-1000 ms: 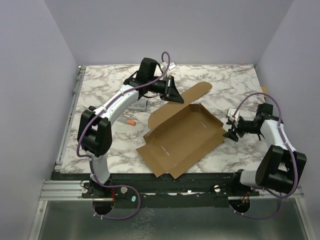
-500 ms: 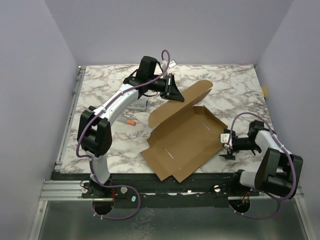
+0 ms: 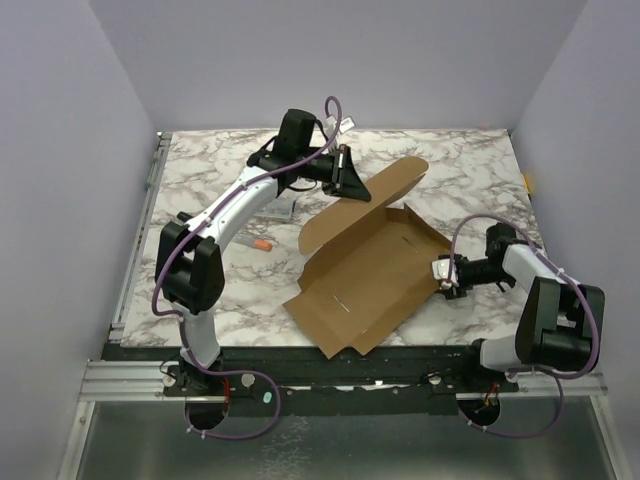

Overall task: Fold the paper box
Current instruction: Fold the paper box at the center of the board.

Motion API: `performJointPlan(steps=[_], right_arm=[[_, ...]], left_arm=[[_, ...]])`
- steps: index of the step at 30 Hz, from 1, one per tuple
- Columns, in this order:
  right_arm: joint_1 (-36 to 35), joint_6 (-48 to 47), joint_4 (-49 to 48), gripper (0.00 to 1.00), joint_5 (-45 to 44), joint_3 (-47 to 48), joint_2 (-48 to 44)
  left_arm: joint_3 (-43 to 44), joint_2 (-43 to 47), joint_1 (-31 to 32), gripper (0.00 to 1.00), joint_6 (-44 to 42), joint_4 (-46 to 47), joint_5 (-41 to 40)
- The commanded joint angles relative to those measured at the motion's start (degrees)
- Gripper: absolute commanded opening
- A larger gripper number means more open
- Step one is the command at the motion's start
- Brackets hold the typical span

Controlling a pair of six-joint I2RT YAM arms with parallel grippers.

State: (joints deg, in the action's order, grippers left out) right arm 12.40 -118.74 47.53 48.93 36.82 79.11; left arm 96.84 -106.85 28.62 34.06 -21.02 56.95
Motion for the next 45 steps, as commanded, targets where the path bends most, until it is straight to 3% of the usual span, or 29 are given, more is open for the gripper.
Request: performJointPlan(steps=[1,10,21,30,36,45], right_arm=[[-2.0,-4.8,6.2,0.55,-1.3,5.7,2.4],[-7.7,5.0,7.5,0.47,-0.6,11.2,6.4],[-8.7,18.2,8.4,0.47,3.0,19.2,13.7],[-11.9,31.1,0.9,0.47,1.7,18.6,16.4],[-14.6,40.3,-2.7,0.51,0.1,20.9,19.0],[-16.7,52.1,-5.1,0.68,0.2,24.2,20.8]], left_arm=[[3.3,-0.3,0.7,0.0,0.6,0.1,0.2],[5.2,-2.2,1.8,0.0,0.8,0.0,0.2],[5.1,-3.7,2.6,0.0,0.5,-0.2,0.4],[5.1,-4.7,3.3,0.0,0.4,-0.1,0.3],[5.2,-5.2,3.8,0.0,0.6,-0.3,0.1],[5.0,-5.4,4.2,0.0,0.4,-0.2,0.1]])
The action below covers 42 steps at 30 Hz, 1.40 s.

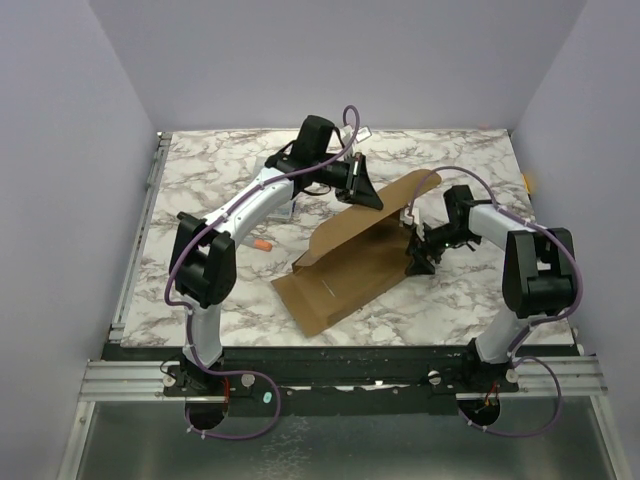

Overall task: Fold the paper box
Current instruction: Fold the paper box at the center of the board.

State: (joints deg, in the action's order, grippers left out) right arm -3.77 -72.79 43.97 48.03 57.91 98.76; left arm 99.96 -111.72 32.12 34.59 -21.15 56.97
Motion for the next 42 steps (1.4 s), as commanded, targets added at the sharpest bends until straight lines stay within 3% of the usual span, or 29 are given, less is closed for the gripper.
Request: performJointPlan(steps=[1,5,11,20,26,31,37,40,42], right_arm=[[-0.5,6.4,-0.5,0.69,1.5,4.0,1.0],[-0.5,7.3,0.7,0.73,2.8,5.6,-2.3],[-0.4,10.6,-1.0,0.7,0.9,4.9,-5.8],[-0.2,12.9,0.4,0.79,2.3,-0.2,-13.5],[3.1,11.8,6.5,0.79,4.1,-0.6,-17.5],[8.8,11.7,8.0,0.66,2.6,-3.4,-20.9],[19.2,10.8,7.9,0.28,2.5,-5.6,-18.4],[19.4,2.3,10.2,0.25,4.8,-8.1,-17.1],[19.5,-10.6,14.9,0.33,8.7,-10.7,-17.6]], left_arm=[[1.8,-0.5,0.7,0.0,-0.2,-0.2,0.1],[0.9,-0.1,0.5,0.0,-0.8,-0.7,-0.1],[-0.5,0.6,-0.5,0.0,-2.0,-1.4,-0.5],[-2.3,1.8,-1.8,0.0,-2.2,-1.6,-1.7],[-3.6,2.9,-2.4,0.0,-2.3,-1.6,-2.4],[-5.2,3.7,-3.5,0.0,-2.8,-1.6,-2.5],[-6.6,4.1,-4.0,0.0,-3.7,-1.6,-2.4],[-6.7,4.0,-4.0,0.0,-4.0,-1.6,-2.3],[-6.8,3.8,-4.0,0.0,-4.2,-1.6,-2.5]])
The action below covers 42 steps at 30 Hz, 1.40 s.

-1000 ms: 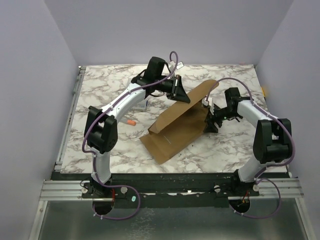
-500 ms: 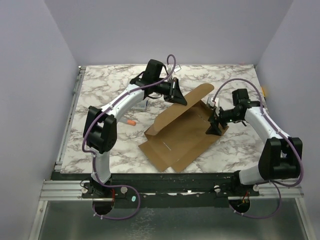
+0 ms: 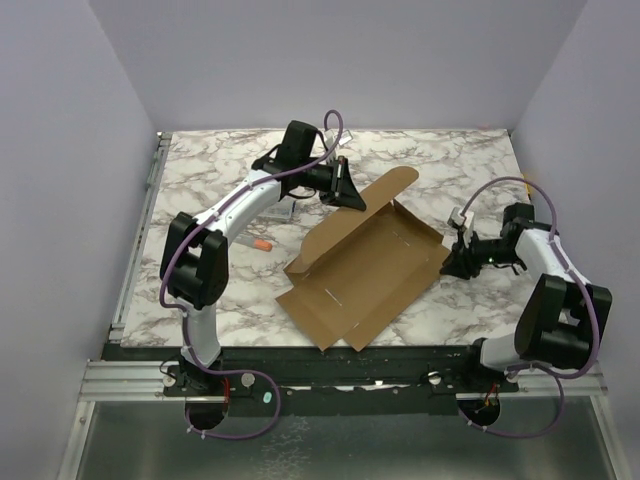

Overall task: Fold the paper box
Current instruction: Fold the paper box at the center of the board.

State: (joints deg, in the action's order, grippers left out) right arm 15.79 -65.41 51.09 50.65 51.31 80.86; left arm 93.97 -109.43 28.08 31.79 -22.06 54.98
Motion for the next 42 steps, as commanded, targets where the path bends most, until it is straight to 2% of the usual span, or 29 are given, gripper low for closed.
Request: performJointPlan(steps=[1,3,4,6,8,9,13,14,18,24,28,30,32,36,38,42], right_arm=[[-0.1,-23.2,8.6,0.4,7.1,-5.6,-0.4],[-0.2,-29.4,6.3,0.57,7.5,-8.7,-2.6],[-0.2,-29.5,3.5,0.64,7.1,-9.8,-3.5],[-0.2,-26.5,-3.0,0.68,5.4,-10.5,-3.7],[-0.2,-24.4,-5.9,0.69,3.2,-8.9,-1.7],[-0.2,-21.7,-7.1,0.63,3.0,-7.7,0.1],[-0.2,-10.7,-8.9,0.27,4.4,-2.0,6.9],[-0.2,-8.5,-10.7,0.24,3.7,-2.0,7.5],[-0.3,2.4,-24.5,0.2,-6.2,-6.7,7.7],[-0.2,2.2,-24.5,0.18,-16.1,-6.8,14.8],[-0.3,2.0,-19.8,0.2,-15.1,-4.0,16.0],[-0.3,-0.1,-15.1,0.26,-11.0,-2.0,12.8],[-0.3,-5.1,-9.7,0.39,-5.2,-0.5,8.5],[-0.3,-28.1,3.9,0.8,4.2,-1.4,1.3],[-0.4,-38.4,4.7,0.97,4.6,-5.3,-1.3],[-2.6,-42.5,-1.6,1.0,1.8,-10.9,-2.5]], left_arm=[[-0.9,1.4,0.1,0.0,-1.4,-0.7,-0.5],[-1.1,1.2,0.0,0.0,-1.5,-0.6,-0.6],[-1.3,1.3,0.0,0.0,-1.6,-0.7,-0.6],[-1.6,1.5,0.0,0.0,-1.7,-0.7,-0.5],[-1.7,1.7,-0.1,0.0,-1.7,-0.7,-0.3],[-1.7,1.7,-0.1,0.0,-1.6,-0.7,-0.3],[-1.5,1.3,-0.1,0.0,-1.7,-0.7,-0.3],[-1.5,1.2,-0.1,0.0,-1.7,-0.7,-0.3],[-1.5,1.0,-0.1,0.0,-1.9,-0.7,-0.1],[-1.4,0.4,-0.2,0.0,-2.1,-0.7,0.0],[-1.6,0.4,-0.2,0.0,-2.2,-0.7,-0.2],[-1.5,0.4,-0.3,0.0,-2.2,-0.7,-0.1],[-1.4,0.3,-0.4,0.0,-2.1,-0.8,0.0],[-0.9,0.0,-0.6,0.0,-2.2,-0.9,0.2],[-0.9,0.0,-0.6,0.0,-2.2,-0.9,0.3],[-1.0,0.0,-0.6,0.0,-2.3,-0.9,0.5]])
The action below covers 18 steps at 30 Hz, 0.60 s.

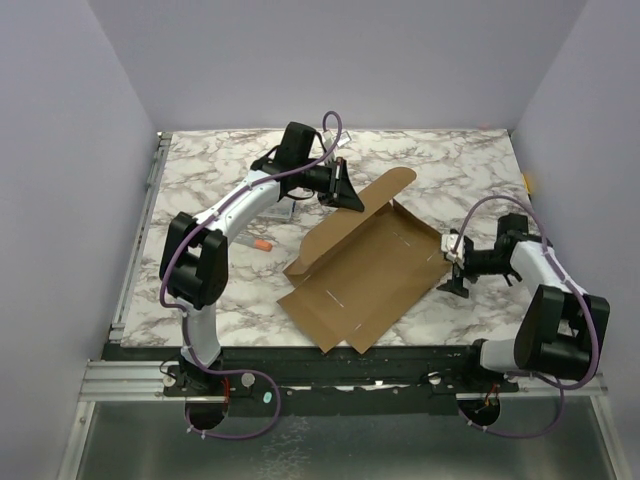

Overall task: Fold the paper box
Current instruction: Fold the paper box at the center of the board.

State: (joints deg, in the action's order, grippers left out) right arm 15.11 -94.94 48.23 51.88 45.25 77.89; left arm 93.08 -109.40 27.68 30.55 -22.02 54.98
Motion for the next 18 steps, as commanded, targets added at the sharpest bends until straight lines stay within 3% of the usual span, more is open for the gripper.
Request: performJointPlan(steps=[1,9,18], right_arm=[[-2.6,-13.2,0.5,1.0,-0.4,-5.3,1.4],[-10.1,-7.6,-11.6,0.98,-4.6,-9.4,3.2],[-11.6,-0.1,-10.3,0.72,1.1,-3.1,1.7]], left_arm=[[-0.1,0.0,-0.2,0.0,-1.1,-1.0,0.7],[-0.7,-0.1,-0.2,0.0,-1.1,-1.0,0.8],[-1.2,-0.1,0.2,0.0,-1.4,-1.0,1.4]])
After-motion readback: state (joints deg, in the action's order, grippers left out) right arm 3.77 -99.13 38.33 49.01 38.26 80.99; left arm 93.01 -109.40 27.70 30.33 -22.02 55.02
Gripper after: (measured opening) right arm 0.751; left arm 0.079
